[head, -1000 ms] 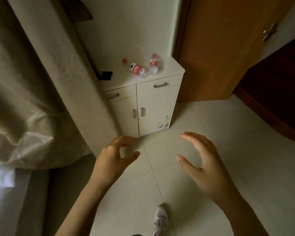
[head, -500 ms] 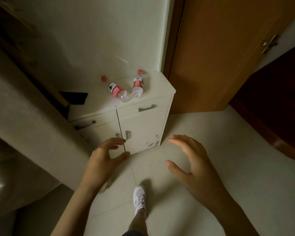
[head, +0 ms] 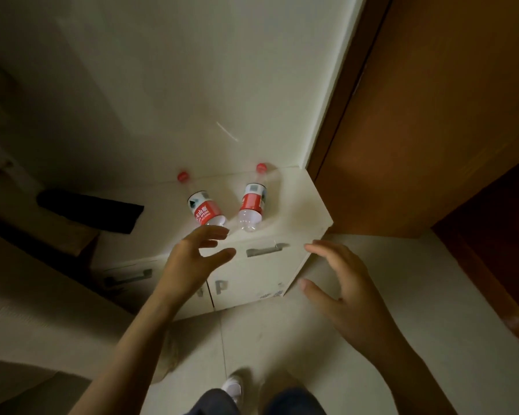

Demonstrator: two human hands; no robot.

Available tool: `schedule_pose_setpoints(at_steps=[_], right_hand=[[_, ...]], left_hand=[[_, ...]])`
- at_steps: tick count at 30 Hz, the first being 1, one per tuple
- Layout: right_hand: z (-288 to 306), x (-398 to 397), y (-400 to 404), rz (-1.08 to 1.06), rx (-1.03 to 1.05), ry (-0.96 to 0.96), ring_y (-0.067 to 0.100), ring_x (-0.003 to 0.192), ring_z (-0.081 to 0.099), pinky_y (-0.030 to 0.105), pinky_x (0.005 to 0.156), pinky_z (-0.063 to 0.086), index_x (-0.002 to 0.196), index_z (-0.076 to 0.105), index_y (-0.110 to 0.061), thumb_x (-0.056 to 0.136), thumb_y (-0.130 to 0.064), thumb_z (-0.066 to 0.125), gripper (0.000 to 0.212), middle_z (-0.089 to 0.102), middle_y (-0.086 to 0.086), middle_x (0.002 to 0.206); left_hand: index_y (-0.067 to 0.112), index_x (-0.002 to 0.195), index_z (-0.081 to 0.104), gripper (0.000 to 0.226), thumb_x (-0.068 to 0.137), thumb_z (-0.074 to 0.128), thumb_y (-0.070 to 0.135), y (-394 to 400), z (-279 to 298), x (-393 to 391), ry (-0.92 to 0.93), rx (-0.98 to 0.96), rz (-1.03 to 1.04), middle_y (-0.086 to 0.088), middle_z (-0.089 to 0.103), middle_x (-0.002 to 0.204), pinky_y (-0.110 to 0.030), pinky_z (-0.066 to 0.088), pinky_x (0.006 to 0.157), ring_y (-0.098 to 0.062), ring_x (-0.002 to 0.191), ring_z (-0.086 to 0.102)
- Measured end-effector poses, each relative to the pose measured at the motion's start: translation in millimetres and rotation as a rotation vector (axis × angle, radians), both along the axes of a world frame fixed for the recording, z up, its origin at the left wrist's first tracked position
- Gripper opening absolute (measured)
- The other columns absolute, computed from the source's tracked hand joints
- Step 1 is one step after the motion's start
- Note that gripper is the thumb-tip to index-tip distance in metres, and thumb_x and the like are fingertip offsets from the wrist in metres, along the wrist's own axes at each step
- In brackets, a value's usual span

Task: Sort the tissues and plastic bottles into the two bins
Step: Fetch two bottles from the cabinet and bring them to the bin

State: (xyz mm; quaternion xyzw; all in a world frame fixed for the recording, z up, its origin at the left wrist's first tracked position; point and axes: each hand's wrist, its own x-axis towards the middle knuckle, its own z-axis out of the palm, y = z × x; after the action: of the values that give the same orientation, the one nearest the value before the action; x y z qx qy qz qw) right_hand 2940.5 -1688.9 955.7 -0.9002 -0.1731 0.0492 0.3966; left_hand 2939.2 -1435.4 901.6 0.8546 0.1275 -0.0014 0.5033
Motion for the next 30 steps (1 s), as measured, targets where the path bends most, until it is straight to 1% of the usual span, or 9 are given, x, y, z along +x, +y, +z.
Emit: schedule_pose_setpoints(at_steps=[3,7,12,15,19,21,23,27,30], right_hand=[[-19,63,8,0.094,0.011,0.014,0.001,0.119,0.045,0.017,0.096,0.040,0.125,0.052,-0.031,0.082,-0.030,0.069,0.046,0.051,-0.019,0.123],[-44,151,37,0.226,-0.064,0.066,0.011,0.118,0.048,0.028,0.094,0.044,0.126,0.050,-0.029,0.083,-0.030,0.067,0.046,0.051,-0.010,0.126],[-79,230,81,0.292,-0.169,0.157,0.017,0.106,0.055,0.025,0.077,0.041,0.123,0.050,-0.026,0.082,-0.032,0.065,0.044,0.047,-0.003,0.127],[-113,263,101,0.254,-0.262,0.214,0.027,0.103,0.059,0.032,0.078,0.048,0.129,0.042,-0.022,0.082,-0.034,0.064,0.053,0.038,0.003,0.135],[-141,282,118,0.228,-0.283,0.309,0.034,0.111,0.056,0.031,0.079,0.046,0.144,0.025,-0.024,0.086,-0.035,0.061,0.069,0.016,0.009,0.151],[-146,282,125,0.230,-0.270,0.326,0.036,0.113,0.055,0.031,0.078,0.046,0.145,0.022,-0.028,0.086,-0.033,0.062,0.072,0.006,0.009,0.155],[-149,280,132,0.243,-0.225,0.328,0.034,0.114,0.055,0.025,0.071,0.042,0.145,0.021,-0.030,0.084,-0.031,0.065,0.075,0.002,0.008,0.156],[-154,276,144,0.267,-0.157,0.327,0.033,0.112,0.055,0.029,0.072,0.048,0.146,0.015,-0.031,0.077,-0.027,0.072,0.089,0.015,0.010,0.151],[-151,266,149,0.268,-0.135,0.441,0.029,0.110,0.057,0.037,0.081,0.052,0.147,0.007,-0.032,0.070,-0.031,0.078,0.105,0.036,0.011,0.141]], left_hand=[[0.023,0.122,0.052,0.044,0.083,0.070,0.030,7,-19,38,0.075,-0.128,0.202,0.006,0.058,0.122,-0.033,0.048,0.088,-0.011,0.103,0.057],[0.016,0.132,0.046,0.058,0.082,0.073,0.025,9,-38,91,0.112,-0.239,0.481,-0.004,0.057,0.126,-0.026,0.045,0.078,-0.017,0.104,0.056],[0.020,0.140,0.034,0.083,0.073,0.081,0.026,11,-75,145,0.185,-0.110,0.715,-0.007,0.043,0.137,-0.041,0.047,0.097,-0.027,0.118,0.049],[0.030,0.146,0.021,0.097,0.071,0.082,0.028,15,-94,165,0.278,-0.027,0.785,-0.012,0.031,0.145,-0.049,0.041,0.103,-0.034,0.129,0.036],[0.040,0.147,0.009,0.109,0.068,0.084,0.031,13,-111,179,0.300,-0.056,0.843,-0.013,0.035,0.144,-0.056,0.044,0.098,-0.037,0.126,0.041],[0.041,0.147,0.008,0.111,0.068,0.084,0.028,9,-113,182,0.305,-0.050,0.873,-0.013,0.040,0.140,-0.054,0.048,0.094,-0.035,0.122,0.046],[0.038,0.148,0.008,0.110,0.069,0.084,0.024,4,-112,183,0.281,-0.087,0.891,-0.013,0.043,0.139,-0.049,0.050,0.093,-0.033,0.119,0.050],[0.036,0.148,0.005,0.109,0.072,0.082,0.024,-13,-104,174,0.236,-0.251,0.846,-0.014,0.047,0.138,-0.034,0.049,0.085,-0.031,0.114,0.057],[0.042,0.146,0.003,0.109,0.073,0.081,0.023,-28,-95,153,0.144,-0.380,0.870,-0.014,0.046,0.139,-0.037,0.057,0.081,-0.030,0.110,0.061]])
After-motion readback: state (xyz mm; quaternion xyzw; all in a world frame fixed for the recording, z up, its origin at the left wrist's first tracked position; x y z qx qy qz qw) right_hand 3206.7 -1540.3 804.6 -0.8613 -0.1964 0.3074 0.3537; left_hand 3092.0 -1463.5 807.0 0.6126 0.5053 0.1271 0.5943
